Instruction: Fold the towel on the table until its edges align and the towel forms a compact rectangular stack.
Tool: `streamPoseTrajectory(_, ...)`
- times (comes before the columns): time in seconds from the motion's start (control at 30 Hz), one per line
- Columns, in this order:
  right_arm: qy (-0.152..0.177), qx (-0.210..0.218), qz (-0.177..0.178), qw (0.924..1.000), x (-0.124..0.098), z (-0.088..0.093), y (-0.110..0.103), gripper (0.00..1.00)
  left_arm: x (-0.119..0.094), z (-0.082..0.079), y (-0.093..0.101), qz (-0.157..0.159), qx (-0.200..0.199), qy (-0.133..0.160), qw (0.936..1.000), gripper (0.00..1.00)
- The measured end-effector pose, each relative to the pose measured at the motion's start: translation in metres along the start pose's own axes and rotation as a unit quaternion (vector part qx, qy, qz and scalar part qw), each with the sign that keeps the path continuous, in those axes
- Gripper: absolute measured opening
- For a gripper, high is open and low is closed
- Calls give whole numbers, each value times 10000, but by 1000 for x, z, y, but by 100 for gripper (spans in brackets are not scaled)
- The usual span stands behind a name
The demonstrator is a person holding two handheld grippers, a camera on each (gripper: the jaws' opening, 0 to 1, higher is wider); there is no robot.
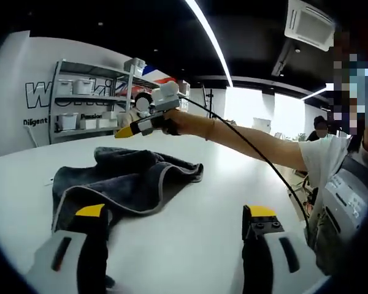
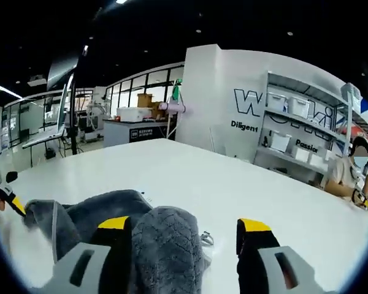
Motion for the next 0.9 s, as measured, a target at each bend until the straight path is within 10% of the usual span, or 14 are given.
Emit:
streamPoseTrajectory(0.33, -521, 648, 81, 9965, 34, 26, 14, 67, 1, 0, 1, 5, -8, 10, 10000, 100)
streamPoseTrajectory(0.67, -598, 949, -241, 9934, 53, 47, 8, 42, 4, 4, 9, 27, 1, 0, 10000, 100)
streamPoseTrajectory(0.8, -659, 1044, -541, 9909, 53, 55, -3, 9, 4, 5, 12, 21, 0, 10, 10000, 100)
streamPoseTrajectory(0.9, -537, 998, -521, 9922, 51, 53, -1, 6, 3, 3, 10, 35, -5, 20, 10000, 100)
Point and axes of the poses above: the point that each gripper's makers call its tool centre point, and the gripper's own axes: x roughly forward along the fingers, y roughly to its right, z roughly out of its underside, the point moved 3 cm from there along -x, roughly backward along the fingers, and after that the axes turned 1 degree about y, right-handed, at the moved point
